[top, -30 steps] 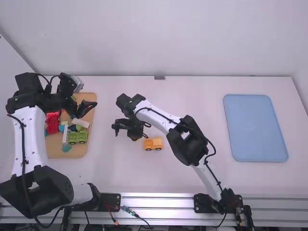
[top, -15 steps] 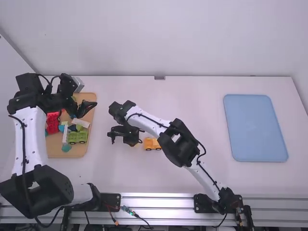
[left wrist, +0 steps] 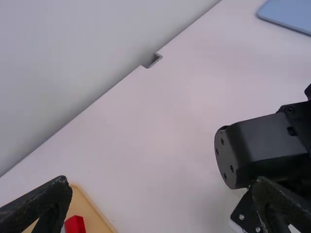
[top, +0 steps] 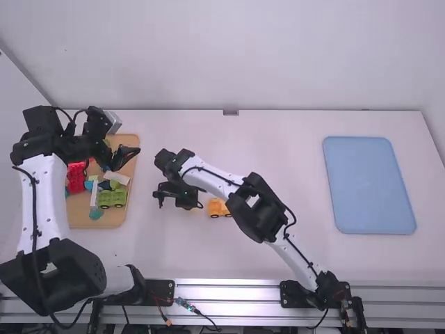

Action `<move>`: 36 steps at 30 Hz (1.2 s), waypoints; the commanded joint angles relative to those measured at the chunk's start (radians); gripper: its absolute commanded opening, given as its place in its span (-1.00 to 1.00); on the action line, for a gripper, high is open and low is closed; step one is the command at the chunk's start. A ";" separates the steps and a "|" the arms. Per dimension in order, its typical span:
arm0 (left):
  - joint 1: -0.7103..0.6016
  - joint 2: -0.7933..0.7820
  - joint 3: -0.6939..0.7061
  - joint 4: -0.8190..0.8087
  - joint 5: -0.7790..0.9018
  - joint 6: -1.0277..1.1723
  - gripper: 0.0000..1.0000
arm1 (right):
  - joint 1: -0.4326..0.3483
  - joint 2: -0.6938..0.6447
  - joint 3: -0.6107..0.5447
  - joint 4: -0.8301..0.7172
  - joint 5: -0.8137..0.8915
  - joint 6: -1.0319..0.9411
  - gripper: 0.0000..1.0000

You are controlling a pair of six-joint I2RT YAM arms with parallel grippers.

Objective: Assemble lego blocks to make yellow taxi

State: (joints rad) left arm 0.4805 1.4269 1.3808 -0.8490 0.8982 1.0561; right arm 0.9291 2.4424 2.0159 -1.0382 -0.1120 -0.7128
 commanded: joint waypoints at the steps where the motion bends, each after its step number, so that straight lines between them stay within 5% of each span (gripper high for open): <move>1: -0.002 0.002 -0.013 -0.006 0.032 0.008 0.98 | 0.001 0.022 -0.011 -0.014 0.021 0.005 -0.85; 23: -0.003 0.002 -0.013 -0.013 0.009 0.008 0.98 | 0.002 0.022 -0.033 0.010 0.006 0.006 -0.29; 24: -0.003 0.002 -0.013 -0.015 0.010 0.008 0.98 | 0.002 0.022 -0.033 0.009 0.005 0.003 -0.24; 28: -0.003 0.002 -0.013 -0.015 0.009 0.008 0.98 | -0.002 0.022 -0.033 0.005 0.014 -0.015 0.71; 30: -0.003 0.002 -0.013 -0.014 0.009 0.008 0.98 | 0.002 0.022 -0.033 0.007 0.029 -0.021 0.99; 36: -0.003 0.002 -0.013 -0.007 0.010 0.007 0.98 | 0.001 -0.008 -0.032 0.013 0.061 -0.042 0.99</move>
State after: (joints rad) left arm 0.4805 1.4269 1.3808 -0.8532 0.8936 1.0561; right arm 0.9291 2.4432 1.9896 -1.0218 -0.0635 -0.7391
